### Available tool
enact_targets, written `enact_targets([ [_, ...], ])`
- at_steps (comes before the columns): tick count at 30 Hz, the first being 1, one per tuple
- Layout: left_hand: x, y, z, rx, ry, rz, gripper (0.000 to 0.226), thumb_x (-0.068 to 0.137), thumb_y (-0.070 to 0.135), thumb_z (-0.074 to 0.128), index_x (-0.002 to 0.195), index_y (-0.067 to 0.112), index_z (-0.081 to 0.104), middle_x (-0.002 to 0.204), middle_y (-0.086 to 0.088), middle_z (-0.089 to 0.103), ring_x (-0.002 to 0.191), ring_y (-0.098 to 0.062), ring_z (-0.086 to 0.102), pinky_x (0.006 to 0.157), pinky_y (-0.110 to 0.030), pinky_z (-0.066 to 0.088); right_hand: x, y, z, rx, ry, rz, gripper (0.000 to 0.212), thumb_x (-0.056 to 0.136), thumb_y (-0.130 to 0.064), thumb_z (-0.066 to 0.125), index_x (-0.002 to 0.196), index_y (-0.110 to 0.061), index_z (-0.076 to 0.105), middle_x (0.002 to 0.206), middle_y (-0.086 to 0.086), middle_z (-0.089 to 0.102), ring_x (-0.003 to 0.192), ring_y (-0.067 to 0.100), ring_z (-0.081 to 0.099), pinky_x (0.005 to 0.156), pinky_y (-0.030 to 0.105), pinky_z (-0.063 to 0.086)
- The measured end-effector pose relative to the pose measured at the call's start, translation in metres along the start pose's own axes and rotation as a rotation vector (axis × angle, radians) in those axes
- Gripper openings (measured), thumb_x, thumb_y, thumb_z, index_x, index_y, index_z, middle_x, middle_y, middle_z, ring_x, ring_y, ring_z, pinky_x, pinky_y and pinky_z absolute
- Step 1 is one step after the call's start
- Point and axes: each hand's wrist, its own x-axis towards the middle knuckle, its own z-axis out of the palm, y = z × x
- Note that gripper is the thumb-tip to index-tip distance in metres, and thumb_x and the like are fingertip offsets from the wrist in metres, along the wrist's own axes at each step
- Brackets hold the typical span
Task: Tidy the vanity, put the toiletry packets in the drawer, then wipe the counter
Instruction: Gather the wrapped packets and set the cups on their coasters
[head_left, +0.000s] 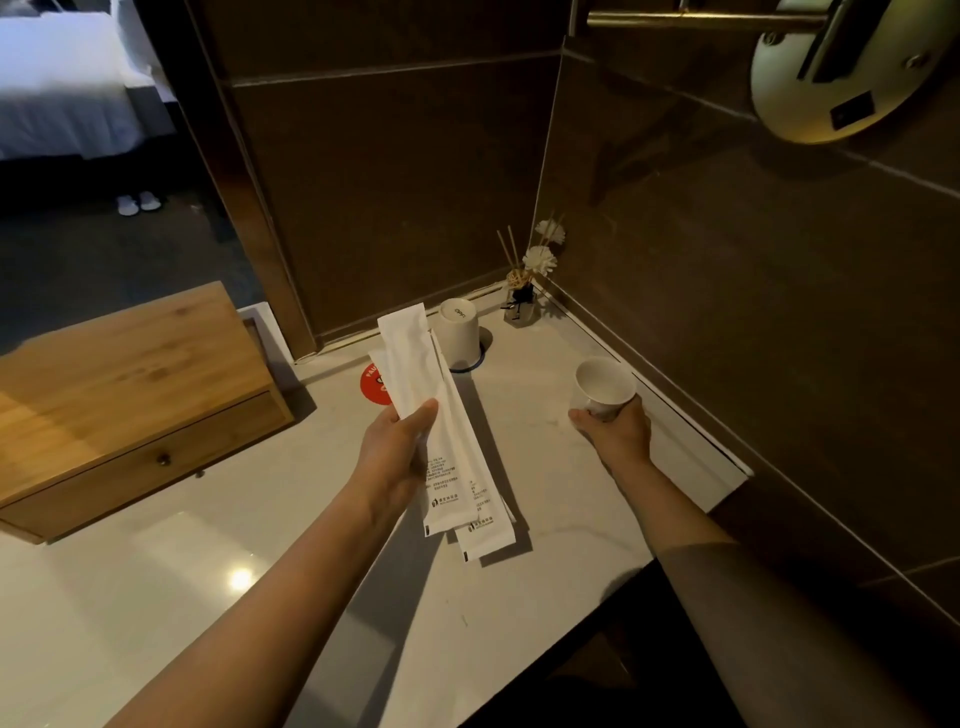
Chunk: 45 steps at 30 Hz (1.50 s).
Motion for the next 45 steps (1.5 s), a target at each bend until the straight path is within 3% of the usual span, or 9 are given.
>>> enact_targets([
  [7, 0.012, 0.003, 0.011, 0.007, 0.035, 0.009, 0.033, 0.087, 0.018, 0.062, 0.119, 0.018, 0.052, 0.111, -0.013, 0.064, 0.099, -0.034, 0.065, 0.09, -0.063, 0.046, 0.005, 0.01, 0.004, 0.044, -0.107, -0.043, 0.098, 0.047, -0.059, 0.074, 0.131, -0.02, 0.041, 0.128, 0.005, 0.055, 0.118, 0.028, 0.053, 0.096, 0.05, 0.048],
  [12, 0.017, 0.002, 0.013, 0.003, 0.059, 0.021, 0.03, 0.087, 0.017, 0.061, 0.116, 0.019, 0.052, 0.107, -0.011, 0.064, 0.097, -0.033, 0.065, 0.089, -0.063, 0.047, -0.004, -0.012, 0.004, 0.128, -0.276, -0.007, 0.094, 0.05, -0.052, 0.079, 0.131, -0.027, 0.039, 0.128, 0.0, 0.053, 0.113, 0.022, 0.056, 0.089, 0.043, 0.055],
  [15, 0.016, 0.002, 0.011, 0.002, 0.066, 0.035, 0.031, 0.088, 0.017, 0.061, 0.117, 0.02, 0.051, 0.107, -0.011, 0.064, 0.098, -0.033, 0.064, 0.089, -0.063, 0.047, -0.002, -0.023, 0.011, 0.107, -0.395, -0.004, 0.103, 0.037, -0.065, 0.079, 0.126, -0.037, 0.037, 0.129, -0.003, 0.052, 0.118, 0.024, 0.053, 0.093, 0.052, 0.05],
  [21, 0.009, 0.013, -0.005, -0.011, 0.112, 0.084, 0.033, 0.089, 0.019, 0.059, 0.121, 0.019, 0.052, 0.111, -0.013, 0.062, 0.1, -0.033, 0.063, 0.084, -0.058, 0.051, -0.016, -0.058, 0.026, 0.204, -0.65, -0.007, 0.083, 0.047, -0.056, 0.076, 0.121, -0.037, 0.044, 0.127, -0.002, 0.055, 0.116, 0.023, 0.054, 0.099, 0.053, 0.045],
  [25, 0.0, 0.021, -0.025, -0.064, 0.139, 0.118, 0.035, 0.088, 0.018, 0.059, 0.122, 0.019, 0.051, 0.111, -0.012, 0.061, 0.101, -0.031, 0.063, 0.075, -0.052, 0.054, -0.022, -0.075, 0.04, 0.239, -0.758, -0.05, 0.055, 0.076, -0.042, 0.069, 0.125, -0.032, 0.046, 0.125, 0.002, 0.057, 0.109, 0.021, 0.057, 0.097, 0.046, 0.048],
  [28, -0.006, 0.026, -0.04, -0.1, 0.184, 0.14, 0.033, 0.089, 0.017, 0.058, 0.121, 0.018, 0.051, 0.11, -0.012, 0.061, 0.1, -0.03, 0.063, 0.073, -0.05, 0.054, -0.024, -0.084, 0.053, 0.166, -0.734, -0.091, 0.055, 0.077, -0.044, 0.069, 0.125, -0.032, 0.046, 0.12, -0.002, 0.059, 0.107, 0.018, 0.057, 0.095, 0.044, 0.05],
  [36, -0.018, 0.03, -0.067, -0.137, 0.297, 0.192, 0.032, 0.089, 0.017, 0.058, 0.12, 0.017, 0.053, 0.108, -0.012, 0.061, 0.101, -0.031, 0.062, 0.076, -0.052, 0.052, -0.019, -0.104, 0.094, 0.033, -0.59, -0.132, 0.089, 0.038, -0.072, 0.068, 0.118, -0.046, 0.038, 0.127, -0.005, 0.054, 0.113, 0.024, 0.055, 0.092, 0.055, 0.049],
  [41, -0.025, 0.029, -0.079, -0.133, 0.327, 0.224, 0.029, 0.089, 0.019, 0.058, 0.118, 0.019, 0.054, 0.107, -0.011, 0.062, 0.101, -0.031, 0.062, 0.08, -0.055, 0.051, -0.031, -0.13, 0.104, 0.097, -0.56, -0.171, 0.063, 0.07, -0.033, 0.079, 0.121, -0.034, 0.041, 0.132, 0.002, 0.048, 0.12, 0.028, 0.051, 0.095, 0.057, 0.047],
  [45, -0.029, 0.027, -0.087, -0.142, 0.375, 0.225, 0.029, 0.089, 0.019, 0.058, 0.118, 0.019, 0.053, 0.108, -0.012, 0.06, 0.102, -0.033, 0.061, 0.084, -0.058, 0.049, -0.031, -0.147, 0.111, -0.079, -0.536, -0.378, 0.057, 0.076, -0.033, 0.074, 0.126, -0.026, 0.046, 0.133, 0.006, 0.047, 0.124, 0.03, 0.046, 0.098, 0.057, 0.044],
])
